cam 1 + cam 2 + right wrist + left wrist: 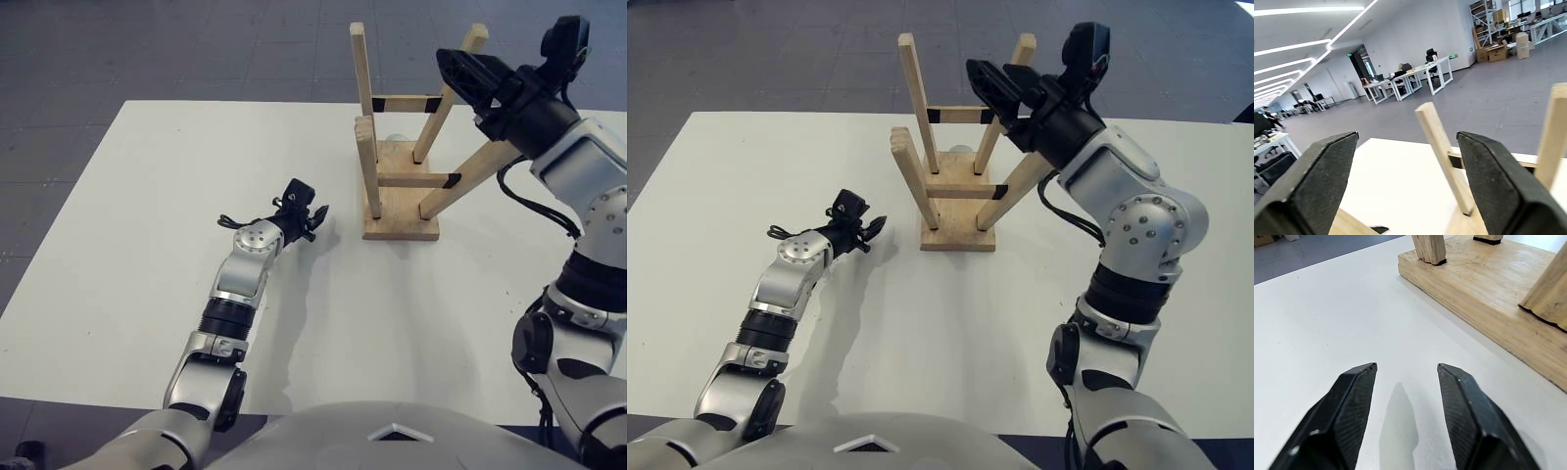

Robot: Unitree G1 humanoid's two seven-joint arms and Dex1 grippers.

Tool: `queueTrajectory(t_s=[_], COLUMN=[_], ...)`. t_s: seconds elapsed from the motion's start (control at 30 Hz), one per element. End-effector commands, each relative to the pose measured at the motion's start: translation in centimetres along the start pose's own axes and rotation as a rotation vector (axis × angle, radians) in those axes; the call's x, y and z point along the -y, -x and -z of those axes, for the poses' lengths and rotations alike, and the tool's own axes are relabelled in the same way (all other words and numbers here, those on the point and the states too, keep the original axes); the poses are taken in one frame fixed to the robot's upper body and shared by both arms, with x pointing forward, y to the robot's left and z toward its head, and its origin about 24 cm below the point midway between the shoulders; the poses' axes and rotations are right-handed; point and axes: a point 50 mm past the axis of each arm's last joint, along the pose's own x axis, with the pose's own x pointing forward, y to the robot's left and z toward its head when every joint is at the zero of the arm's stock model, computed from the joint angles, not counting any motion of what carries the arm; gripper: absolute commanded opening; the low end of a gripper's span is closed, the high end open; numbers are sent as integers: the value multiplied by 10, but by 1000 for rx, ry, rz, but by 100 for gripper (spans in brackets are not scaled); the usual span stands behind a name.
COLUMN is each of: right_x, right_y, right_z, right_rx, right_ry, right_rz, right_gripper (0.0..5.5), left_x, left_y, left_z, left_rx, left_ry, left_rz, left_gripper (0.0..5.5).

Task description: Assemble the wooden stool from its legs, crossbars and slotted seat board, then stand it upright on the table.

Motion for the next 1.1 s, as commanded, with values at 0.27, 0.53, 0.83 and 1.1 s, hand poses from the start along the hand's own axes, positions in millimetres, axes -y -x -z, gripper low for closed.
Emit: queueTrajectory(t_s=[0.27,0.53,0.83,1.1], right_x=[28,98,121,47], right_y=[50,89,54,37], right_z=[-64,27,109,133], right_rx=[170,-347,-458,-433], right_ry=[255,479,595,935], right_rz=[313,522,263,-259], right_gripper=[371,371,371,371], left_x=[-12,-13,-64,-160], left_y=[-8,4,36,95], left_z=[-22,-9,-11,-34], left_rx=[29,-36,18,150], left_ry=[-27,-33,-9,-16], left_rz=[-5,18,-248,-683], left_gripper=[233,233,233,233])
